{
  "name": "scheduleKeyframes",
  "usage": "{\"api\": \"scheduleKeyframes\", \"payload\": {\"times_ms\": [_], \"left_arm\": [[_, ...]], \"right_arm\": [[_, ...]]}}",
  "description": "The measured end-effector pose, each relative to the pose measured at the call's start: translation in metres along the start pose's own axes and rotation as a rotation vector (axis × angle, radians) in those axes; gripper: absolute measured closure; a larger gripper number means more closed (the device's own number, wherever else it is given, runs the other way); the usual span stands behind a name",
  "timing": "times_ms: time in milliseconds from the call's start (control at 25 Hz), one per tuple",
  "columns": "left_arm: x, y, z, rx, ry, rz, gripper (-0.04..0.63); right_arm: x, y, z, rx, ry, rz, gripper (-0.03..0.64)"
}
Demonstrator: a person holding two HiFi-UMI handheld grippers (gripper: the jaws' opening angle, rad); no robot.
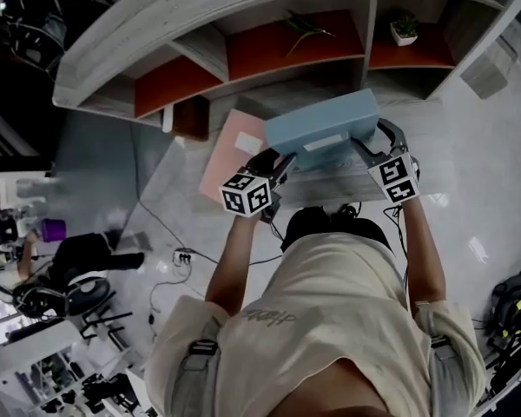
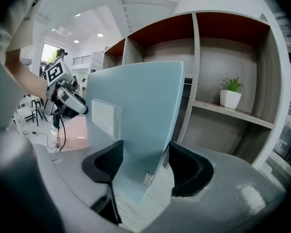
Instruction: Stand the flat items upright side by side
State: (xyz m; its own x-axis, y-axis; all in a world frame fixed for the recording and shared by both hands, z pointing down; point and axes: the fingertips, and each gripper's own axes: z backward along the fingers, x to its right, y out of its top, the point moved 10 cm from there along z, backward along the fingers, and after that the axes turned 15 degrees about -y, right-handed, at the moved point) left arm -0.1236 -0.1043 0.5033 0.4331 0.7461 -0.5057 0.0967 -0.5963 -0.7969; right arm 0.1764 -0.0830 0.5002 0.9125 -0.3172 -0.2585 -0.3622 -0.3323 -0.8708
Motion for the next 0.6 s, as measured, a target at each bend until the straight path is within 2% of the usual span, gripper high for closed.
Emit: {"api": "scheduleKeyframes", "payload": {"times_ms": [360, 600], "left_arm": [[0.0023, -0.0089, -0.0013, 0.027, -0.012, -0.046, 0.374], [-0.0027, -0.0056, -0.0012, -0.044, -0.058, -0.085, 0.276]], "right_arm": [[-0.0022, -0.0102, 0.0043, 0.009, -0.002, -0.073, 0.322], [-0.0075, -0.0107, 0.01, -0.024, -0.03, -0.09, 0.321]]}}
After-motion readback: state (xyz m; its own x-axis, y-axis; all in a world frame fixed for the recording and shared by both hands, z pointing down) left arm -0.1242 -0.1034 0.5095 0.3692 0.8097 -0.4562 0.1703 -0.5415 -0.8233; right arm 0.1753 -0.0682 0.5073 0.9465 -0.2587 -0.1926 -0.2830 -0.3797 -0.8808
